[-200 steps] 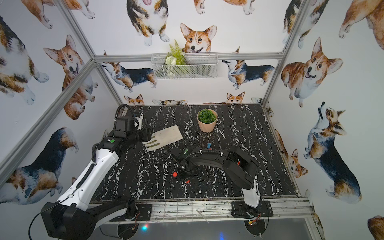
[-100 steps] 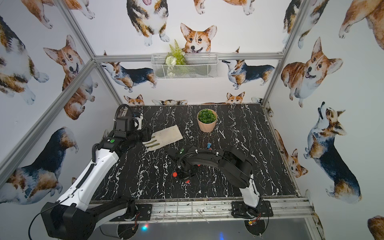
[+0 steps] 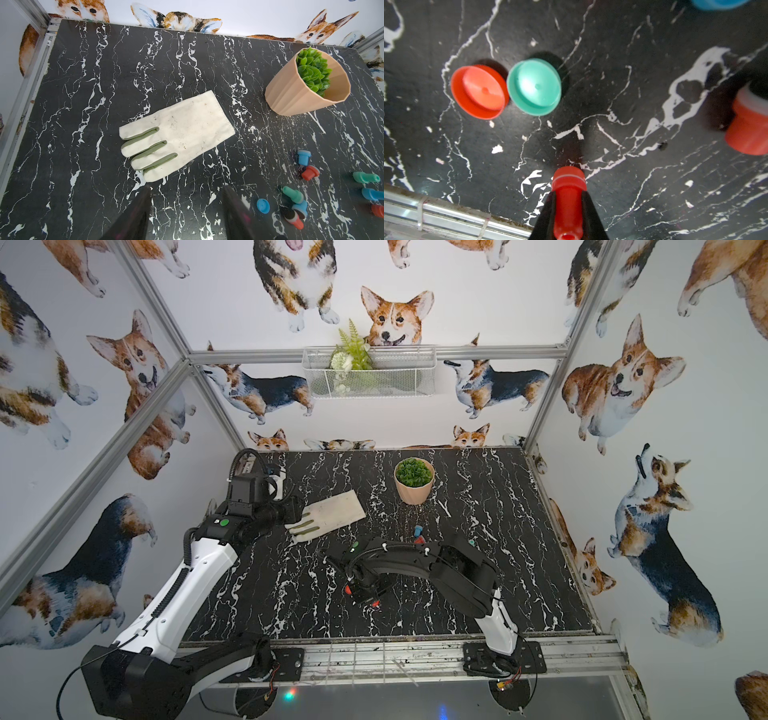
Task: Close the stamp cap
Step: Close the cover of the stamp, then place the stamp at the center of the board.
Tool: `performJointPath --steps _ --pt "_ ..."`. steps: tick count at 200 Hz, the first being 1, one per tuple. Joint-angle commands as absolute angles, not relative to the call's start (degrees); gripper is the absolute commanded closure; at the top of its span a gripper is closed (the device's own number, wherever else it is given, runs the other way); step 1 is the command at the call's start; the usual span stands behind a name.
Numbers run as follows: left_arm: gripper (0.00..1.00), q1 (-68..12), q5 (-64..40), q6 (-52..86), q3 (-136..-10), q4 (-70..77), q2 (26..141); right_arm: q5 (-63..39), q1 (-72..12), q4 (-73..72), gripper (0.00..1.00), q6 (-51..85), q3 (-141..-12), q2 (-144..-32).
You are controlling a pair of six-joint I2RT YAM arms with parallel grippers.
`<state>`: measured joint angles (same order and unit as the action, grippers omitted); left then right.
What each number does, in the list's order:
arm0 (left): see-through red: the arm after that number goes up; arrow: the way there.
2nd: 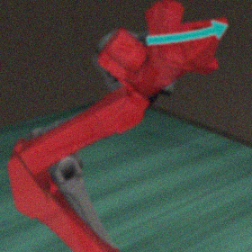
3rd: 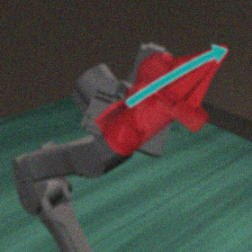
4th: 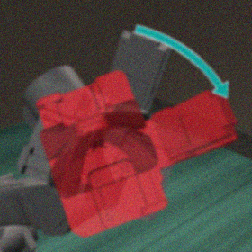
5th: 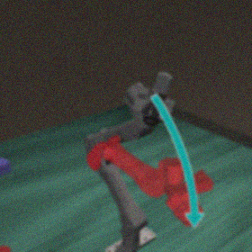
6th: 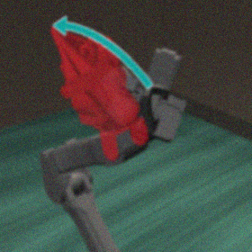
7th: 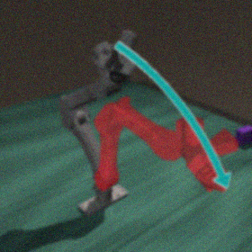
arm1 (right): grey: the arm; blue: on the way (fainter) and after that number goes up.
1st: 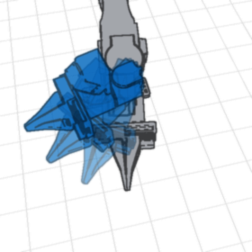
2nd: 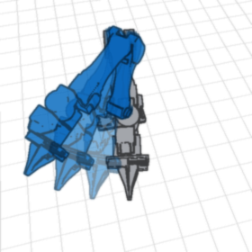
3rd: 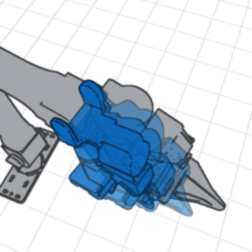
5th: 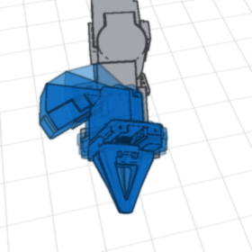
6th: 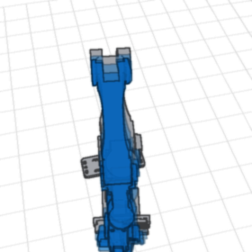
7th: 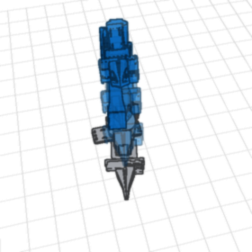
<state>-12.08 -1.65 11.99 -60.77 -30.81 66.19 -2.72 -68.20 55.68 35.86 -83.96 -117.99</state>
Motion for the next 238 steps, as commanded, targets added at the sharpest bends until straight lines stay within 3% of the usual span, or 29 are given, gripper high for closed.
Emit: performJointPath --steps 1,93,156,194,238 --pt "0.43 -11.99 -1.31 11.16 -60.73 -30.06 66.09 -3.2 -68.74 55.28 1.0 33.87 -80.55 -124.24" --pt "0.43 -11.97 -1.14 11.16 -60.64 -29.98 66.77 -0.23 -60.65 61.76 1.0 33.76 -79.84 -103.59" --pt "0.43 -11.98 -1.32 11.25 -60.82 -29.97 67.76 -0.5 -41.48 62.23 1.0 26.44 -70.12 -92.2" --pt "0.43 -11.95 -1.49 11.25 -60.82 -29.97 68.44 -0.95 -26.31 61.77 1.0 17.94 -73.16 -94.83" --pt "0.43 -11.95 -1.07 11.18 -60.81 -30.15 69.17 1.27 -17.65 63.45 1.0 12.81 -82.48 -105.04"
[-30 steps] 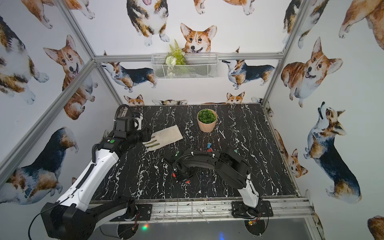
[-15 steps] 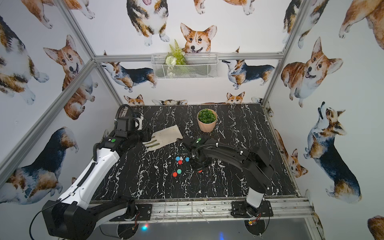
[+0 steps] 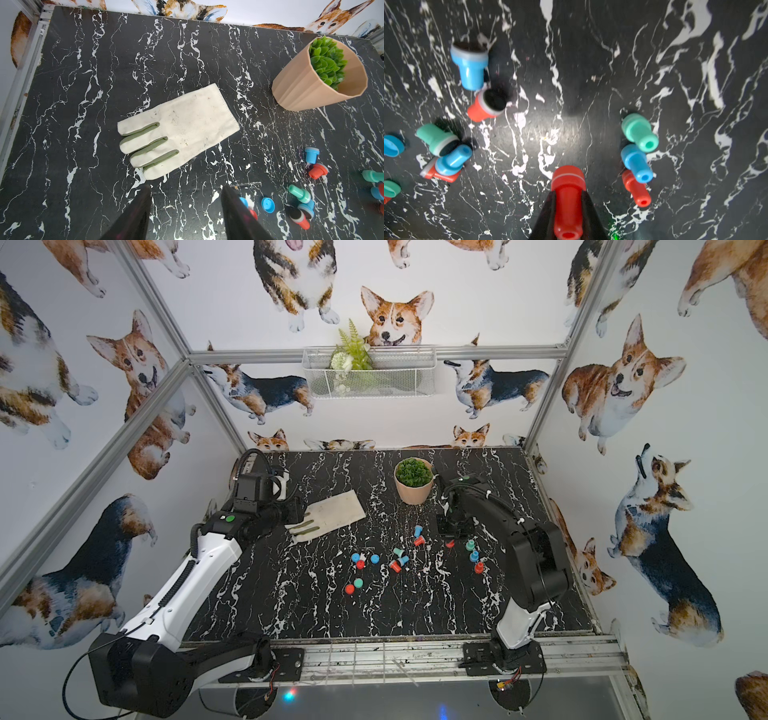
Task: Close the stamp cap
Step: Place the stamp at the center of the board.
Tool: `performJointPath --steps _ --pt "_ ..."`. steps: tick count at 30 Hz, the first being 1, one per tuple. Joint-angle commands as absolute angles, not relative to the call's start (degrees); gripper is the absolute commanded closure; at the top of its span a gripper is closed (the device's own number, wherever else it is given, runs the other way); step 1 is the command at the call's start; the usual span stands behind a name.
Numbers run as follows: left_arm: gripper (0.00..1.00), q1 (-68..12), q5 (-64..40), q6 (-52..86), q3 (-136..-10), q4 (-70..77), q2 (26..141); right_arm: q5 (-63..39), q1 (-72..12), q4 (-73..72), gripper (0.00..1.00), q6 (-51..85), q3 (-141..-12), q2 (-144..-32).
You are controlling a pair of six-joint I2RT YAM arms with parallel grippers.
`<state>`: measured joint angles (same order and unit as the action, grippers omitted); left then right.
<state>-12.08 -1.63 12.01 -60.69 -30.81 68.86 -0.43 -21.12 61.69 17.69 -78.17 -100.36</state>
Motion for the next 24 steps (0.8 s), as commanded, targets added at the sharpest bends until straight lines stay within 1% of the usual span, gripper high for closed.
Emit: performJointPath --steps 1,4,7,14,24 --pt "0.43 -11.95 -1.02 11.17 -60.82 -30.15 69.17 0.94 -17.2 63.5 1.0 12.76 -83.05 -105.59" --pt "0.43 -11.97 -0.97 11.16 -60.91 -30.23 69.57 0.15 -15.51 63.44 0.98 12.73 -85.58 -108.63" --pt "0.43 -12.0 -0.96 11.16 -60.99 -30.32 69.87 2.42 -14.64 64.07 0.98 12.25 -87.42 -111.02" --pt "0.43 -12.0 -0.96 11.07 -61.14 -30.32 70.04 2.02 -12.02 62.52 0.98 11.94 -87.15 -113.55" --pt "0.43 -12.01 -0.92 11.07 -61.08 -30.33 69.88 2.06 -10.83 60.82 0.95 11.49 -87.1 -116.17"
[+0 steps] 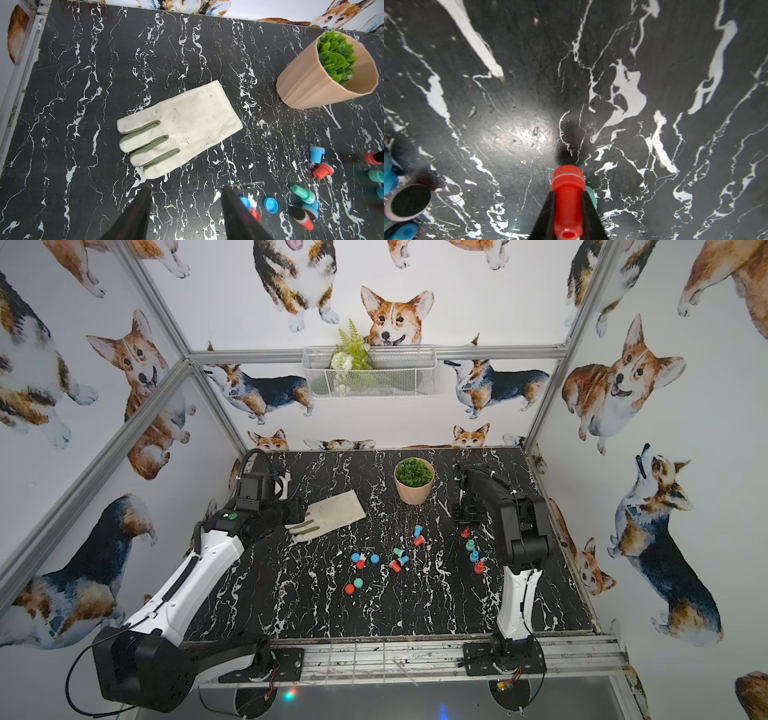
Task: Close the stamp cap
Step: Place the stamp at the center of the board.
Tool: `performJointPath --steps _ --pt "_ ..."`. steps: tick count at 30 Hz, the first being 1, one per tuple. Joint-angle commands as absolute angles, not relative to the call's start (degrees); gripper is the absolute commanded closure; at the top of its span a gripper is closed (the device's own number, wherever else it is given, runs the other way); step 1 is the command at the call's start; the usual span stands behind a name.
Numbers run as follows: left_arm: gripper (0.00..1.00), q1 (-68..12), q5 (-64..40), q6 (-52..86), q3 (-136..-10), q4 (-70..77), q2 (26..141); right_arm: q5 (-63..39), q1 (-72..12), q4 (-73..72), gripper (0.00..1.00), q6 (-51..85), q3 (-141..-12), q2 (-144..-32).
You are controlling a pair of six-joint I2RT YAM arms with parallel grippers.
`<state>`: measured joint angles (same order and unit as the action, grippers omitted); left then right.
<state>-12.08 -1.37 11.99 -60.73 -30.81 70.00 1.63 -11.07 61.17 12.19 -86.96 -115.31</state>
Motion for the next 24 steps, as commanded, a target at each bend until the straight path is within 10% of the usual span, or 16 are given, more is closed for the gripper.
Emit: performJointPath --steps 1,24 --pt "0.43 -11.97 -0.96 11.07 -61.08 -30.32 69.87 2.19 -10.81 60.82 0.95 11.45 -87.1 -116.35" --pt "0.42 -11.96 -1.01 11.07 -61.13 -30.32 70.09 1.44 -10.2 60.03 0.67 11.52 -85.35 -116.15"
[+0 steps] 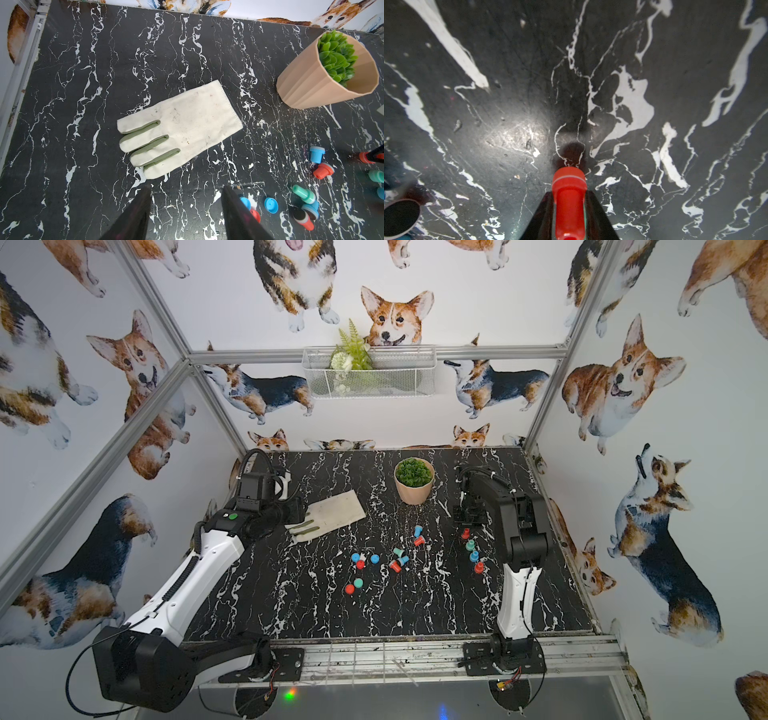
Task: Close the stamp cap
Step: Place the stamp at the center of the board, then pick up the stamp from the center of the board.
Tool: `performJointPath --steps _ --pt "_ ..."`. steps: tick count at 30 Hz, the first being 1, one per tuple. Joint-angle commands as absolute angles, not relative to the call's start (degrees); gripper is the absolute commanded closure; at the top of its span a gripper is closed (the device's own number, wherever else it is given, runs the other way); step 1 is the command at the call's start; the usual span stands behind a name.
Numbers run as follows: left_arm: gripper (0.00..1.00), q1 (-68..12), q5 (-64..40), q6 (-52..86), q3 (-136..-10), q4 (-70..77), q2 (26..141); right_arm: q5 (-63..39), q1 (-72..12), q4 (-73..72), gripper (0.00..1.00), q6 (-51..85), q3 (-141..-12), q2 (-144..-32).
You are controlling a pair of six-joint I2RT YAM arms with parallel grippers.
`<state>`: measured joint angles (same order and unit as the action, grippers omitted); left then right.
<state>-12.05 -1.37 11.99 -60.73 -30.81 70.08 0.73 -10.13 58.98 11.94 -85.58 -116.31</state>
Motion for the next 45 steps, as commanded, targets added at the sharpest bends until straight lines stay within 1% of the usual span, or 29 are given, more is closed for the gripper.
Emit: performJointPath --steps 1,8,17,22,27,33,38,45 --pt "0.42 -11.95 -1.05 11.07 -61.17 -30.37 70.11 1.57 -10.2 60.11 0.67 11.53 -85.34 -116.03" --pt "0.42 -11.96 -1.03 11.07 -61.17 -30.41 69.99 1.93 -10.2 60.62 0.61 11.69 -85.67 -114.66" --pt "0.42 -11.96 -0.97 11.07 -61.09 -30.41 69.87 0.88 -10.28 62.08 0.6 12.64 -86.64 -111.01" --pt "0.42 -11.99 -0.97 11.07 -61.17 -30.41 69.87 0.8 -12.35 63.4 0.6 13.36 -87.09 -108.06" --pt "0.42 -11.98 -0.86 11.07 -61.17 -30.45 69.79 1.46 -18.27 64.59 0.6 14.21 -87.78 -106.39" --pt "0.42 -11.97 -0.79 11.07 -61.08 -30.5 69.39 1.21 -27.51 63.94 0.61 16.12 -86.69 -104.78" --pt "0.42 -12.01 -0.71 11.07 -61.08 -30.5 69.32 1.43 -36.4 62.13 0.62 18.98 -84.68 -103.98" --pt "0.42 -11.99 -0.79 11.07 -61.08 -30.5 69.6 0.99 -45.06 58.09 0.65 23.31 -83.19 -104.88"
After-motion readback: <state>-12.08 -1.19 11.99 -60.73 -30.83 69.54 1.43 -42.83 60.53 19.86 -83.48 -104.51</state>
